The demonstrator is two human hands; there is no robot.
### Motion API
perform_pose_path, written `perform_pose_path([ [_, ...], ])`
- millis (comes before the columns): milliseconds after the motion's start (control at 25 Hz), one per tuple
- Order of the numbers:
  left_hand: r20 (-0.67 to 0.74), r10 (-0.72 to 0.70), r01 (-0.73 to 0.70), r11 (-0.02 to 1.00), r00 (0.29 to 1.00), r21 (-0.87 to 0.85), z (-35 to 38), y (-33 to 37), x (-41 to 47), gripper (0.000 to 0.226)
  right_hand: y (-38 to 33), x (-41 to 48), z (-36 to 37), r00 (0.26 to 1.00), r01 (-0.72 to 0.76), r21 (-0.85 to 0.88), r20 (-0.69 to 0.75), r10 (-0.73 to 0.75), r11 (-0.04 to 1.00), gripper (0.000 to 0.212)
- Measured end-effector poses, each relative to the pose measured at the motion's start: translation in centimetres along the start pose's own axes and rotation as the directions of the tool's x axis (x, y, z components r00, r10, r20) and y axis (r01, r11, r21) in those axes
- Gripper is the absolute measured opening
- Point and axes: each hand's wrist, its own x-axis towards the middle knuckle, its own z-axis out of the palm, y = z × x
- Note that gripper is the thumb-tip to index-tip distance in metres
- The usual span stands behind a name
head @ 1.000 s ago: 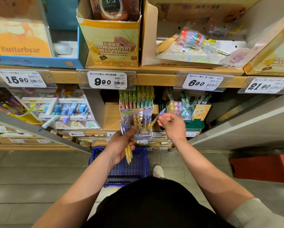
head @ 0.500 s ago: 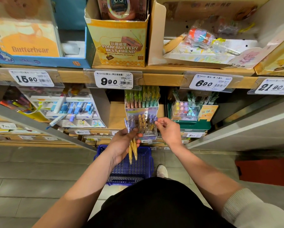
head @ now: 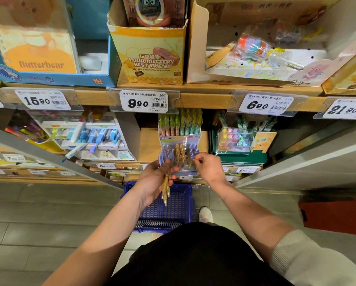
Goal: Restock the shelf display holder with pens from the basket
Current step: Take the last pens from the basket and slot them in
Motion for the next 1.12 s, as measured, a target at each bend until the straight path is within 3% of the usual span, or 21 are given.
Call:
perform_pose_path([
  [120, -0.005, -0.002, 0.002, 1.000, 1.000, 0.012, 0.4, -0.1, 0.0, 0.024, -0.3, -0.2, -0.6, 0.997, -0.068, 0.059, -0.021, 0.070, 0.996, 0.011],
  [240, -0.025, 0.004, -0.002, 0.998, 1.000, 0.058, 0.6, -0.4, 0.2, 0.024, -1.2, -1.3, -1.5, 0.991, -0.118, 0.252, -0.024, 0.128, 0.961, 0.009],
  [400, 0.009, 0.006, -0.007, 0.994, 1.000, 0.105, 1.3, -0.7, 0.2, 0.023, -3.5, -3.5, -2.6, 0.974, -0.168, 0.654, 0.226, 0.021, 0.738, 0.012],
  [720, -0.003, -0.019, 0.019, 0.993, 1.000, 0.116, 1.9, -0.9, 0.2, 0.024, -3.5, -3.9, -4.0, 0.951, -0.277, 0.812, 0.310, 0.023, 0.514, 0.018],
  [840, -0.033, -0.064, 0.067, 0.993, 0.997, 0.096, 2.1, -1.1, 0.1, 0.018, -1.8, -3.2, -6.5, 0.963, -0.231, 0.806, 0.268, 0.012, 0.545, 0.026],
  [1000, 0.006, -0.073, 0.072, 0.996, 0.997, 0.054, 2.1, -1.3, 0.0, 0.029, -0.3, -1.9, -8.0, 0.982, -0.157, 0.806, 0.066, 0.178, 0.571, 0.015],
  [1120, 0.036, -0.066, 0.066, 0.998, 0.997, 0.016, 2.0, -1.3, -0.2, 0.026, -0.3, -1.7, -6.9, 0.981, -0.061, 0.656, -0.098, 0.165, 0.752, 0.008],
])
